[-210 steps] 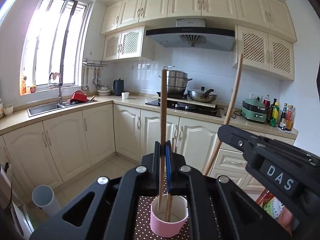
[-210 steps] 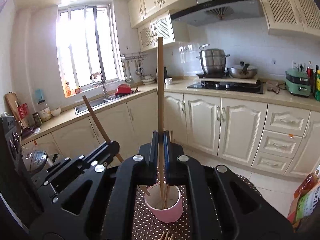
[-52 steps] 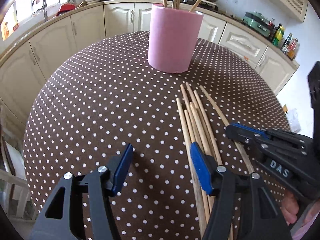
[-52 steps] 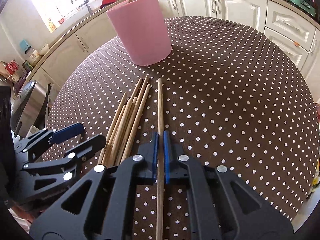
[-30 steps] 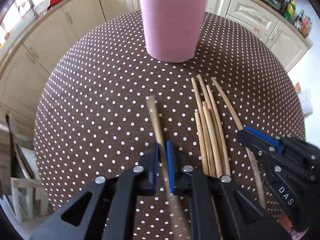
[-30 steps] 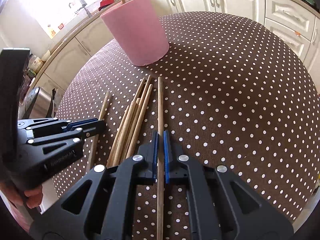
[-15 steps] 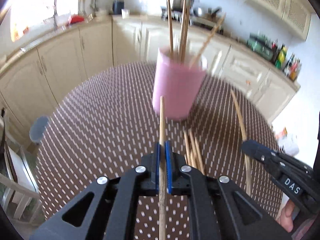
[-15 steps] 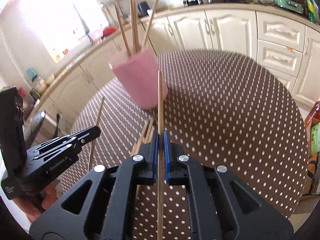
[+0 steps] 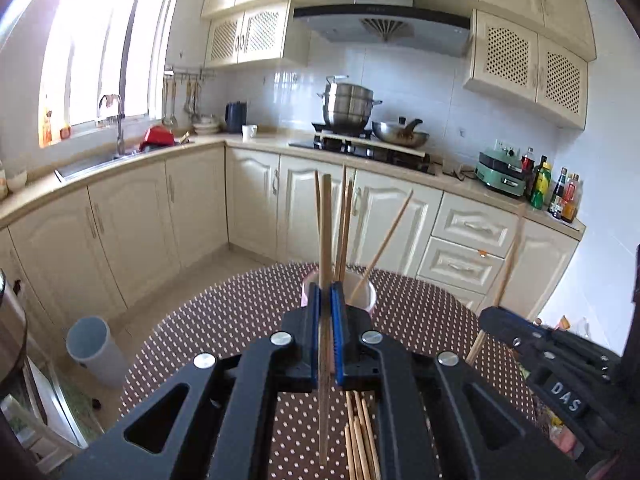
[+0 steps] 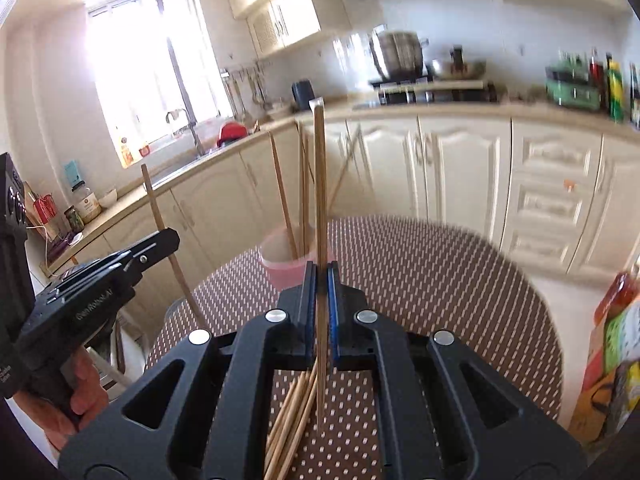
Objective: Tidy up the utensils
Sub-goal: 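Lift both chopsticks upright and carry them over the pink cup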
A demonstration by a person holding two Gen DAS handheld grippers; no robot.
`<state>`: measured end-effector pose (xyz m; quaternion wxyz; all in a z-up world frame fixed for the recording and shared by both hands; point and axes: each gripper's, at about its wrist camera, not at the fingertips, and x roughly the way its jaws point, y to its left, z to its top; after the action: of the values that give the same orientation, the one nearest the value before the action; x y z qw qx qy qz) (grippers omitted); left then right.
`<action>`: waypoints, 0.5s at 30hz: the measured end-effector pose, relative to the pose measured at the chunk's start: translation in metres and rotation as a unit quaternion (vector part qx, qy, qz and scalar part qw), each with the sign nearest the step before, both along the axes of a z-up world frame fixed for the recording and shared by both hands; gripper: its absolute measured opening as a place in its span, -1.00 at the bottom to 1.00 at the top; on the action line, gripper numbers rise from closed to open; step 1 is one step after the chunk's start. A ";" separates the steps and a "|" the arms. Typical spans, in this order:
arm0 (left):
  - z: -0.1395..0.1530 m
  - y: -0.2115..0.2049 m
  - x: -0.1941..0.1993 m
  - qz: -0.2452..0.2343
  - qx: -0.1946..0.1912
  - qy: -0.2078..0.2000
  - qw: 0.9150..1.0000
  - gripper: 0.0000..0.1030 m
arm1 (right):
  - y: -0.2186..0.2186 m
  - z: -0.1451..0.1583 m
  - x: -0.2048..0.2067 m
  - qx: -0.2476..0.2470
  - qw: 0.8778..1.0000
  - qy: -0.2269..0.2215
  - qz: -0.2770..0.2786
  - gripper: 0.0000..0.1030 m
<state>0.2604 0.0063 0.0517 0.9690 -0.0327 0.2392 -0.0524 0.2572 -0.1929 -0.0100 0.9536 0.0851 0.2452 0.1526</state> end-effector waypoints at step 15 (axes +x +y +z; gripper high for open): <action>0.052 0.002 0.008 0.027 0.011 -0.047 0.998 -0.87 | 0.010 0.090 0.006 -0.013 0.995 -0.101 -0.012 -0.89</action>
<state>0.2680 0.0081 0.1035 0.9806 -0.0254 0.1926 -0.0252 0.2635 -0.1828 0.0798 0.9762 0.0603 0.1489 0.1455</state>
